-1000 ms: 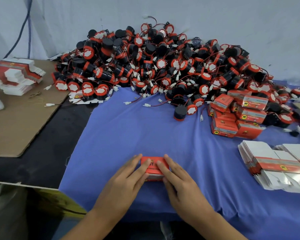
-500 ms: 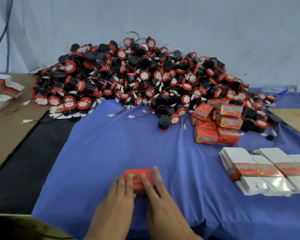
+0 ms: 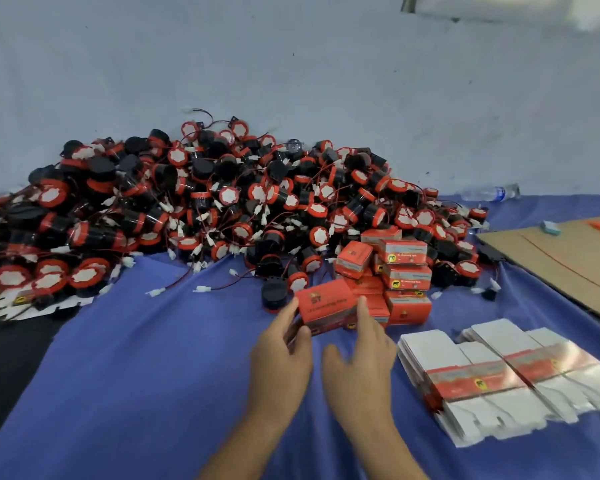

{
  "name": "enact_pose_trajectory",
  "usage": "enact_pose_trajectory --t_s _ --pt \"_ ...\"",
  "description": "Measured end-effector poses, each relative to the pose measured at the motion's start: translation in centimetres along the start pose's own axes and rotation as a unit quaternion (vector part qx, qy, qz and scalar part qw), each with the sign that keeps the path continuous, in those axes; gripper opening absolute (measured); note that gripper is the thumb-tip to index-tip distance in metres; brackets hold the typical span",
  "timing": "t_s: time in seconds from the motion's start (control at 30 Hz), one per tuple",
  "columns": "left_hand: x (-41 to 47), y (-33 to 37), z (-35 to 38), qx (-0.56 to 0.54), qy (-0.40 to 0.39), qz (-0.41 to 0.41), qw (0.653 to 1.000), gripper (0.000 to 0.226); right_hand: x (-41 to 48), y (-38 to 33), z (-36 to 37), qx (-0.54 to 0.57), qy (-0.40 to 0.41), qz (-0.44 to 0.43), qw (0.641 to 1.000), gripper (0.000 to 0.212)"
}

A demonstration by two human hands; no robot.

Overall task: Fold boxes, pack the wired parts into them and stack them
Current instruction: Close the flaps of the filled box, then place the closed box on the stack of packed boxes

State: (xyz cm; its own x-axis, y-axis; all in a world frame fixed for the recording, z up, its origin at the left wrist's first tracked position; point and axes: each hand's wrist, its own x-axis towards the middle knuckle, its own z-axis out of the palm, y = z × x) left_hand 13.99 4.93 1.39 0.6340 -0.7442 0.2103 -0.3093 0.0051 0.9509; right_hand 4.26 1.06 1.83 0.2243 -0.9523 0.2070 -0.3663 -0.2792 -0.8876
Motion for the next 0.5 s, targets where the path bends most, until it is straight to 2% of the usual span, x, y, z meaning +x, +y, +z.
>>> enact_pose_trajectory --t_s 0.07,0.13,0.27,0.33,0.43,0.5 --pt "3.3 0.6 2.4 -0.014 -0.041 -0.006 0.999 0.048 3.3 0.0 -0.5 0.043 -0.001 0.04 0.998 0.08" --pt "6.5 0.7 4.7 -0.024 -0.089 -0.02 0.996 0.045 6.5 0.3 -0.4 0.08 -0.001 0.083 0.993 0.07" --pt "11.1 -0.4 8.3 -0.039 -0.179 -0.074 0.98 0.041 12.2 2.6 1.3 0.094 -0.02 0.147 0.984 0.066" --pt "12.5 -1.4 9.4 -0.033 -0.195 -0.089 0.976 0.044 13.7 4.0 2.1 0.105 -0.014 0.171 0.98 0.067" --pt "13.8 -2.4 10.1 -0.051 -0.214 -0.092 0.971 0.048 14.6 4.9 2.8 0.119 0.01 0.16 0.98 0.049" --pt "14.4 -2.8 10.1 -0.043 -0.209 -0.086 0.973 0.049 14.9 4.9 3.1 0.125 0.008 0.161 0.979 0.045"
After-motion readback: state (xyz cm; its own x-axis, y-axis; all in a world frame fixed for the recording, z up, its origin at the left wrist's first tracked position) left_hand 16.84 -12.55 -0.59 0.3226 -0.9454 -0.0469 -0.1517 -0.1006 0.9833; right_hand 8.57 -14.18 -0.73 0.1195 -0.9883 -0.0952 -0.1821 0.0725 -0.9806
